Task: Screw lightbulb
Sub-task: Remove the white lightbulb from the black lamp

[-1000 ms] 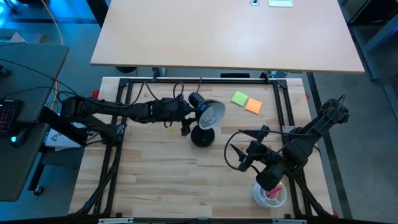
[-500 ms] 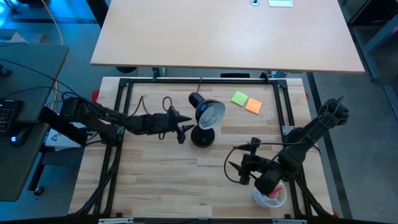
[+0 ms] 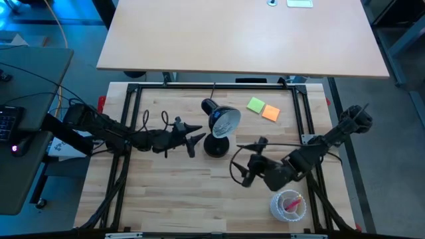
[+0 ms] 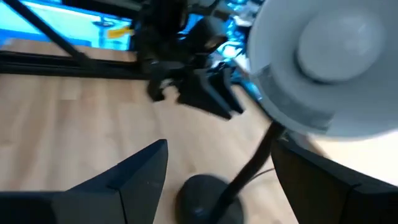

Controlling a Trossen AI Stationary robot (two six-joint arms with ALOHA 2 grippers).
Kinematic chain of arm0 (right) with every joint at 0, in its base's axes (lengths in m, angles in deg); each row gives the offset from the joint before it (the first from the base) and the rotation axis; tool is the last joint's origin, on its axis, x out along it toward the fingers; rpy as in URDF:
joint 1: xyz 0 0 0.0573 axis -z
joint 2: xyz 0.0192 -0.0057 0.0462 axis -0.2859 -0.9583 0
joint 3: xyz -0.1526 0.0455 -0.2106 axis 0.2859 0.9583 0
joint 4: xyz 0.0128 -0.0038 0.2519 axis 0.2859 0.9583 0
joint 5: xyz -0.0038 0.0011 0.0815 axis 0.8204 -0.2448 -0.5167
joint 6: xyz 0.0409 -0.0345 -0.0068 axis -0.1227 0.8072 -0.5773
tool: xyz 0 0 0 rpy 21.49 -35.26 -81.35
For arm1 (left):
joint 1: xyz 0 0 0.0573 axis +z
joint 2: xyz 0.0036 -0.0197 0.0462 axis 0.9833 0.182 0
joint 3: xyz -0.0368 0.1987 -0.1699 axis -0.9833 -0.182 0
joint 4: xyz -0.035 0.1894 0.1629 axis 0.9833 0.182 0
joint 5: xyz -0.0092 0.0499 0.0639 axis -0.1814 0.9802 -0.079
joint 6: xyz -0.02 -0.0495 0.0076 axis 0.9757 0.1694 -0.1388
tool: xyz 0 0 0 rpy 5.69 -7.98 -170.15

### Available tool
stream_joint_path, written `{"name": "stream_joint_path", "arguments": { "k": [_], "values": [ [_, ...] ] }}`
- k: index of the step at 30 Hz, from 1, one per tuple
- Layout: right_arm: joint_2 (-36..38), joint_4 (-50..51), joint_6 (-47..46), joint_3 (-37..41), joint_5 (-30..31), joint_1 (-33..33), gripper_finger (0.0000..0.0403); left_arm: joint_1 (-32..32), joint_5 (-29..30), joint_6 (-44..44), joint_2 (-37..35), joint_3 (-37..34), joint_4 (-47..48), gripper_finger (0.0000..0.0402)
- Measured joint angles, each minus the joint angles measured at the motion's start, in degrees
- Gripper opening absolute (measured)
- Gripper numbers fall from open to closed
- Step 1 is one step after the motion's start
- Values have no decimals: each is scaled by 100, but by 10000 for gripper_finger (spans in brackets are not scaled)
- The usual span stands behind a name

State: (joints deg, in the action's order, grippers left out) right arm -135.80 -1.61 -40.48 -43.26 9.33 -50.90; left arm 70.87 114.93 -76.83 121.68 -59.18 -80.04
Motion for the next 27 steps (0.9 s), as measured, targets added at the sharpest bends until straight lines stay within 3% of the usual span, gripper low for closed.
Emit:
{"name": "stream_joint_path", "arguments": {
  "k": [7, 15, 19, 27],
  "values": [
    [4, -471, 1984, 0, 417, 364, 284, -488, 76, -758, 9, -2, -379, 172],
    [7, -1856, 4060, -33, 733, 511, 284, -811, 1446, -1291, 9, 0, -587, 172],
    [7, -2015, 4066, -294, 733, 685, 284, -688, 1570, -1553, 9, 0, -593, 172],
    [11, -1769, 2813, -474, 729, 781, 284, -584, 1521, -3354, -7, 56, -1461, 172]
  ]
}}
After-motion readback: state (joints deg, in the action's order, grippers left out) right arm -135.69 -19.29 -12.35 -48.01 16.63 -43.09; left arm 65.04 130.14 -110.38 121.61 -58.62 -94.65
